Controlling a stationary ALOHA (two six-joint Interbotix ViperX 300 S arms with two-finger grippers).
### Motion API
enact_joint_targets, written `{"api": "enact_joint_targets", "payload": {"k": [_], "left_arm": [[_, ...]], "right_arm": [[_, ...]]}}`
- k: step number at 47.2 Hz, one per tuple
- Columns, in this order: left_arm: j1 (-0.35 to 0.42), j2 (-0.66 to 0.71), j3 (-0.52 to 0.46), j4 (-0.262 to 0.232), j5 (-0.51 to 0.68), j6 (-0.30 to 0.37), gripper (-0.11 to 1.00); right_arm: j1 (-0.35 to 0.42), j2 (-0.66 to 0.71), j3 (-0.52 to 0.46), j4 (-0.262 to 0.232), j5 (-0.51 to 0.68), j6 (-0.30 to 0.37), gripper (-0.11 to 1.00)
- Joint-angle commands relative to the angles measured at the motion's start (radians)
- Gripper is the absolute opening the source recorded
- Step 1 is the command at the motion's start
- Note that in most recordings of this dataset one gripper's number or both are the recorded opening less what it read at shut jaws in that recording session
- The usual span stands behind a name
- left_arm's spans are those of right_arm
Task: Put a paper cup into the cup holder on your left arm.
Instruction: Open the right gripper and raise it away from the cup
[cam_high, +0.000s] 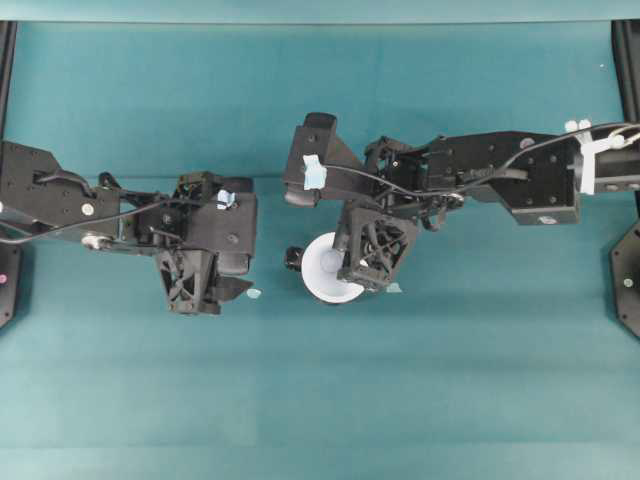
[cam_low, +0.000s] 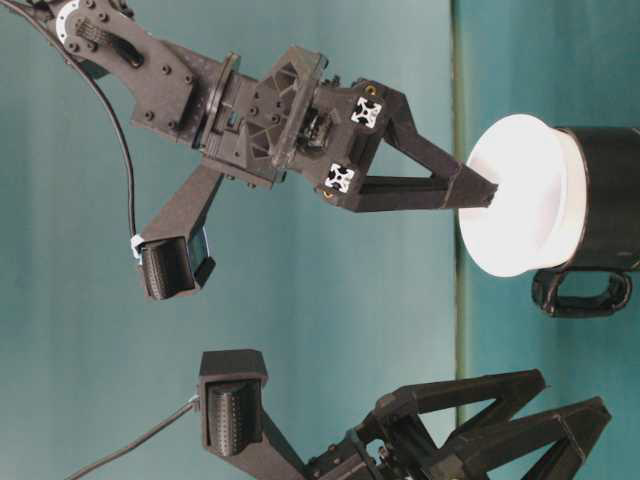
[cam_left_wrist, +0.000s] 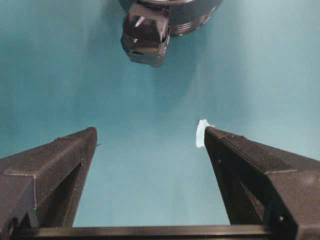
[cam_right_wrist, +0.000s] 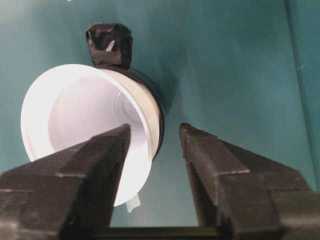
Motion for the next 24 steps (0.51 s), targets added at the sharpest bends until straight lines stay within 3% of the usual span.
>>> {"api": "enact_joint_targets", "payload": {"k": [1, 14, 24], "left_arm": [[-0.003, -0.014, -0.011, 0.003, -0.003, -0.002, 0.94], [-0.003, -0.014, -0.012, 0.003, -0.002, -0.002, 0.94], [-0.003, -0.015, -0.011, 0.003, 0.0, -0.002, 0.94]], "right_arm": [[-0.011, -0.021, -0.025, 0.002, 0.003, -0.002, 0.6], [-0.015, -0.032, -0.026, 0.002, -0.011, 0.0, 0.86], [-0.015, -0.037, -0.025, 0.003, -0.011, 0.0, 0.88]]}}
